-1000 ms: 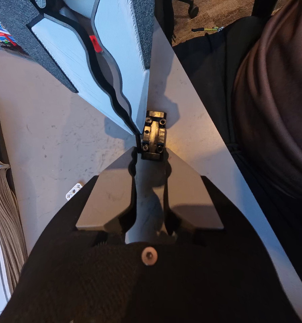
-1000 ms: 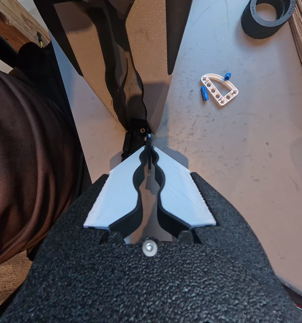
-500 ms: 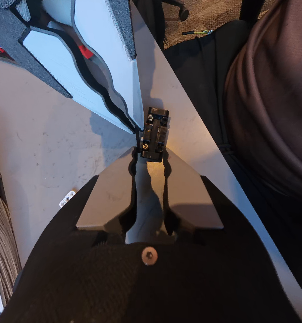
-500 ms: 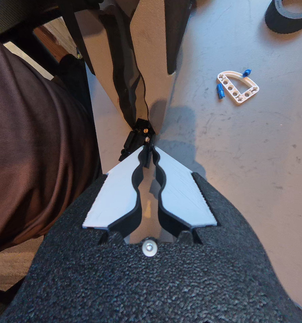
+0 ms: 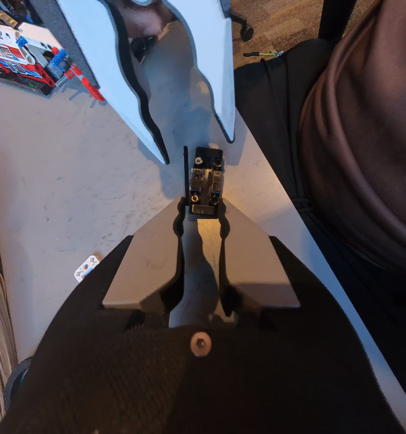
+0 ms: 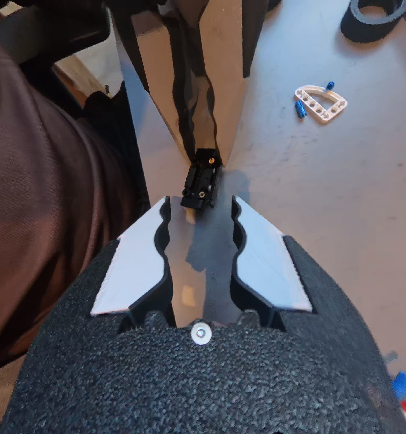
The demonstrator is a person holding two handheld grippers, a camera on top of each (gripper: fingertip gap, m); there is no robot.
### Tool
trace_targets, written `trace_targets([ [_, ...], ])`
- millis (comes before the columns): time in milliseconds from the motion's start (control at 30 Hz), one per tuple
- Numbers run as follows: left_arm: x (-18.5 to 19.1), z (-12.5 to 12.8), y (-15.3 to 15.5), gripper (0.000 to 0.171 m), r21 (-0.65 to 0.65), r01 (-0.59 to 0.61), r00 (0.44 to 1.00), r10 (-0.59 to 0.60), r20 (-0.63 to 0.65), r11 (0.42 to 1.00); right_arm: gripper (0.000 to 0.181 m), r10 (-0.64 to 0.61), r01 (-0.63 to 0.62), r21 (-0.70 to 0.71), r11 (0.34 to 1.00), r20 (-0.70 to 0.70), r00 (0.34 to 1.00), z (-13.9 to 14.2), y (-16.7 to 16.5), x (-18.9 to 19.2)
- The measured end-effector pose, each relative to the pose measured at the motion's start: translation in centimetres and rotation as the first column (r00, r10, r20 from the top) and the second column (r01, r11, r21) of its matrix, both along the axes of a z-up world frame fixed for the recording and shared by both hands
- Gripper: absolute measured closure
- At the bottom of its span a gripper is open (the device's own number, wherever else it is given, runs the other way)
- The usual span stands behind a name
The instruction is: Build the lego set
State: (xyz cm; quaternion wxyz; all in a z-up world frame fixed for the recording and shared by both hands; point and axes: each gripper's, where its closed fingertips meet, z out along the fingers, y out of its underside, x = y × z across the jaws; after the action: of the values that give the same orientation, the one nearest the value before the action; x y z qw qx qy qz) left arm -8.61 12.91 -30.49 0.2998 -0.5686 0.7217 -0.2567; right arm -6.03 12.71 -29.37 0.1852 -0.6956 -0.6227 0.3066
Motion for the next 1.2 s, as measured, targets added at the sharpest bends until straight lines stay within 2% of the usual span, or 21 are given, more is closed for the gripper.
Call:
trace_targets([
  [133,-0.1,0.0,0.0,0.146,-0.004,-0.01,1.0,0.01,0.008,1.0,0.13,-0.082,0.083,0.035,0.996,-0.021,0.996,-0.9,0.1,0.0],
  [233,-0.2,0.0,0.0,0.146,-0.011,-0.016,1.0,0.016,0.004,1.0,0.132,-0.108,0.117,0.141,0.983,-0.072,0.992,-0.6,0.6,-0.3],
  [367,-0.1,-0.1,0.0,0.146,-0.032,-0.022,1.0,0.022,-0.007,0.999,0.135,-0.034,0.049,0.37,0.928,-0.047,0.998,-0.3,0.6,-0.7],
  [433,-0.1,-0.1,0.0,0.146,-0.031,-0.024,1.0,0.024,-0.012,0.999,0.138,0.007,0.009,0.411,0.911,-0.036,0.999,-0.3,0.1,-1.0],
  [533,-0.2,-0.1,0.1,0.146,-0.025,-0.03,0.999,0.03,-0.02,0.999,0.147,0.006,-0.001,0.414,0.91,-0.012,1.0,-0.9,0.1,-1.1],
  [1200,-0.3,0.3,0.0,0.145,0.019,-0.073,0.997,0.073,-0.034,0.997,0.15,-0.042,0.066,0.336,0.939,-0.078,0.996,-1.1,0.0,-1.2],
])
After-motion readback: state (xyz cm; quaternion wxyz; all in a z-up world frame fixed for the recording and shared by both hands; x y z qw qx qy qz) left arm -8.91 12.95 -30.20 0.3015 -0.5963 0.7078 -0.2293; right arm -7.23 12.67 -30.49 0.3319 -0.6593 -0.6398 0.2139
